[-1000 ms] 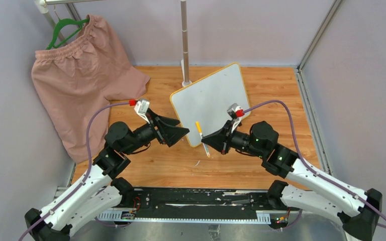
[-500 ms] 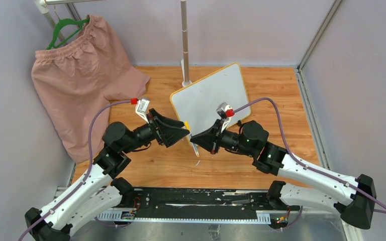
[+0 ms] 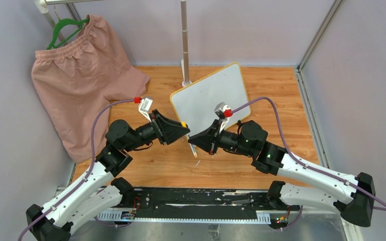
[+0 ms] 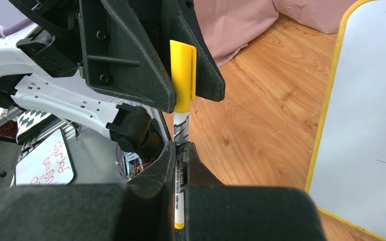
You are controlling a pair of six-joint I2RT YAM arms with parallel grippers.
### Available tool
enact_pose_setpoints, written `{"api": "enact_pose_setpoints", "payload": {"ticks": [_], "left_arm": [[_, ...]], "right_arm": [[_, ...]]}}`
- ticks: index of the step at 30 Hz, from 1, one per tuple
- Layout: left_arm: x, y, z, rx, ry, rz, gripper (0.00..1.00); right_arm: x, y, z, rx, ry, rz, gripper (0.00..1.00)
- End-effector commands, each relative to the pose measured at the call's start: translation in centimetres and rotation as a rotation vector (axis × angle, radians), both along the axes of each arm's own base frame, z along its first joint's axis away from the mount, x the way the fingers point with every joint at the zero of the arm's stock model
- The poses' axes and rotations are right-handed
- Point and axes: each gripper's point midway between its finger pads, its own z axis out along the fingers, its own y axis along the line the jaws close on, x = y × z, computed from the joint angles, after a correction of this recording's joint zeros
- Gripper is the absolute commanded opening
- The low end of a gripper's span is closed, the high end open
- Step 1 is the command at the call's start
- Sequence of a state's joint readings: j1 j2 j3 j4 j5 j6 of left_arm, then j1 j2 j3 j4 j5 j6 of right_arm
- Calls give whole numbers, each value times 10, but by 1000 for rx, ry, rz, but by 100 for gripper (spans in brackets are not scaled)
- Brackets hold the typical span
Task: Write a sentence on the whiteboard
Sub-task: Open the whiteboard marker at the center of the board.
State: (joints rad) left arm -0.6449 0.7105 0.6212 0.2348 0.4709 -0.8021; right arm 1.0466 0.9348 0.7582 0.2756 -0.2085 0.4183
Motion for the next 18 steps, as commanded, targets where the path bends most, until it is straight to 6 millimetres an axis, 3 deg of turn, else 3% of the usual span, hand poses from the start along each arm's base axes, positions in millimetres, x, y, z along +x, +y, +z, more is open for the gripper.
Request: {"api": "enact_pose_setpoints", "payload": {"ticks": [1,5,10,11,12,15,18], "left_arm": [[-8,1,25,-55,-51,-22,40],[-9,0,22,-58,-48,-31,28],[-13,0,22,-55,-56,-51,0],[-14,0,23,-56,-59,-51,0],[-14,1,23,-58,-62,-49,0],[-15,4,25,-66,-69,-36,0],[-14,5,25,-74,-68,-25,0]], "right_arm": [[-6,2,20,36,-44,14,0],[-7,2,18,30,-44,16,0],[-8,0,17,25,-41,13,0],[-8,-1,17,21,-36,8,0],[-9,-1,16,17,-33,11,3],[-11,-1,17,20,-18,21,44],[-10,1,21,44,7,15,56]]}}
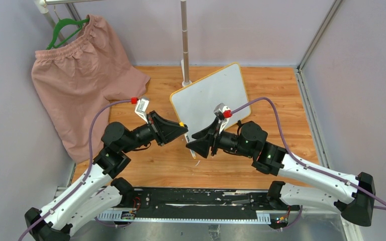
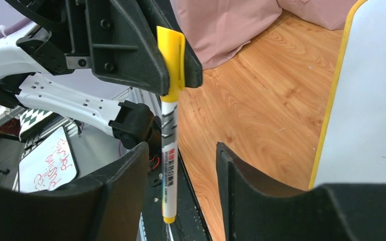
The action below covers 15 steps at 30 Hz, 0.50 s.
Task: Write a sentence on the whiteboard
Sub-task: Open the whiteboard marker at the center of the board.
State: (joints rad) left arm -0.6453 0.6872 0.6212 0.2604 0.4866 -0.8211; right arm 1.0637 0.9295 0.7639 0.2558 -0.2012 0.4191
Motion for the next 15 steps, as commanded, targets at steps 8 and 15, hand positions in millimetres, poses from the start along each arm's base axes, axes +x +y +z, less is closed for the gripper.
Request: {"api": "enact_pose_setpoints", "payload": {"ticks": [8,15], "left_arm": [[-10,3,16,-60,-36,-21,0],[-14,6,19,-73,-40,-23,0]], "right_arm": [[-3,8,35,154,64,3,55],[-3,16,43,179,68,26,48]]}}
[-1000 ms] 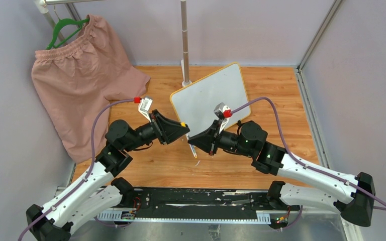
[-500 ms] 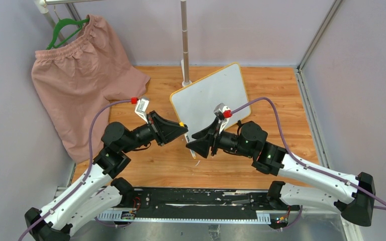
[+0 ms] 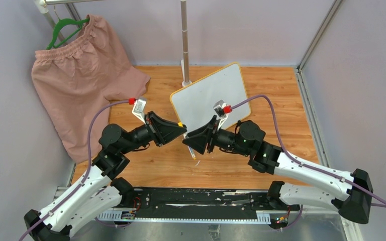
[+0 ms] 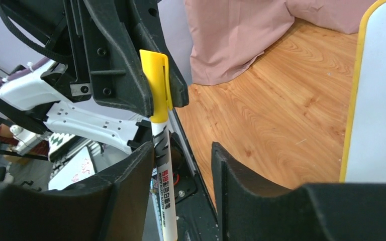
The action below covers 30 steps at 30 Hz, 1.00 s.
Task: Write a sentence on the whiteboard
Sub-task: Open the whiteboard marker at the center of the board.
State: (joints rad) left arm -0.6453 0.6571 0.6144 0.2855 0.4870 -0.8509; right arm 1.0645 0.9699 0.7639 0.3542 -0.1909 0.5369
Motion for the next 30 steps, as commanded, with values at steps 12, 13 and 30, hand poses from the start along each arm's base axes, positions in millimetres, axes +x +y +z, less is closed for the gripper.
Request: {"api": "enact_pose_setpoints", "payload": {"ticks": [12,13,30], "left_arm": [[-3,10,22,-74,-36,44,0],[-2,11,26,-83,-41,53,0],[15,12,37,-120,6,119,0]], "right_arm": [[-18,-4,9,55,7,63,0],[-19,-6,6,53,12,61,0],[-31,-39,-18,41,54,27,0]]}}
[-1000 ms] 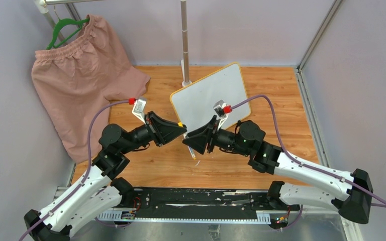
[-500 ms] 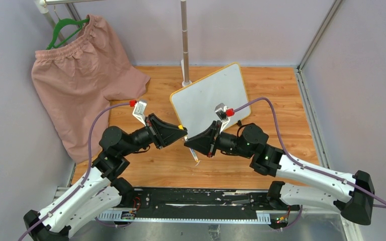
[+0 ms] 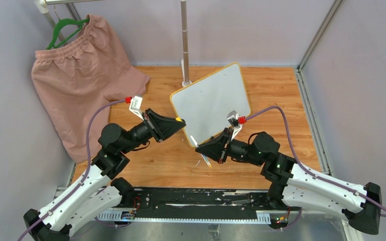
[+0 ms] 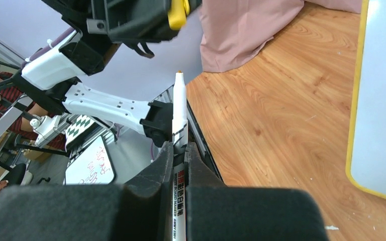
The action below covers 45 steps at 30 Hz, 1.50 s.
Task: Write a sentence on the whiteboard
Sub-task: Open the whiteboard marker at the center of the board, then place the pen cap at the center of the board.
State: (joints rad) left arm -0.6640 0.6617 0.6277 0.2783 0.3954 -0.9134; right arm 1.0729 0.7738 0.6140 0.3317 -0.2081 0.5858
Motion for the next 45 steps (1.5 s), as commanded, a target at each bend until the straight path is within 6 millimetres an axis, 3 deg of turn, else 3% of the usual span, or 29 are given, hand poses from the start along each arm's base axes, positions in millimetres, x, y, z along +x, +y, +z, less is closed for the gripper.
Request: {"api": "enact_pose_setpoints", "payload": {"ticks": [1,4,6,11,16,18,23,28,34,38,45], "left_arm": [[7,11,29,-72,-60,69,0],[10,14,25,-57,-60,101,0],[18,22,8,39,-32,169,0],[44,75,-76,468,145,461,0],[52,130,-171,880,423,675,0],[54,133,-206,988,522,688,0],[62,132,-261,1157,647,676,0],[76,121,-293,1218,710,634,0],[86,109,-313,1238,755,598,0],[85,111,-322,1259,768,596,2],[81,122,-333,1274,789,605,15]], "right_arm": [[-5,-7,-3,6,20,-2,0],[-4,-11,-3,-10,15,-19,0],[1,-19,1,-34,-10,-58,0],[31,-75,-18,-271,-32,-336,0],[58,-133,-47,-431,-29,-617,0],[65,-148,-56,-440,-20,-696,0],[61,-153,-67,-420,-7,-697,0],[57,-154,-70,-411,-8,-681,0],[55,-153,-72,-415,-19,-664,0],[55,-154,-71,-419,-30,-659,0],[56,-155,-66,-421,-46,-665,0]]}}
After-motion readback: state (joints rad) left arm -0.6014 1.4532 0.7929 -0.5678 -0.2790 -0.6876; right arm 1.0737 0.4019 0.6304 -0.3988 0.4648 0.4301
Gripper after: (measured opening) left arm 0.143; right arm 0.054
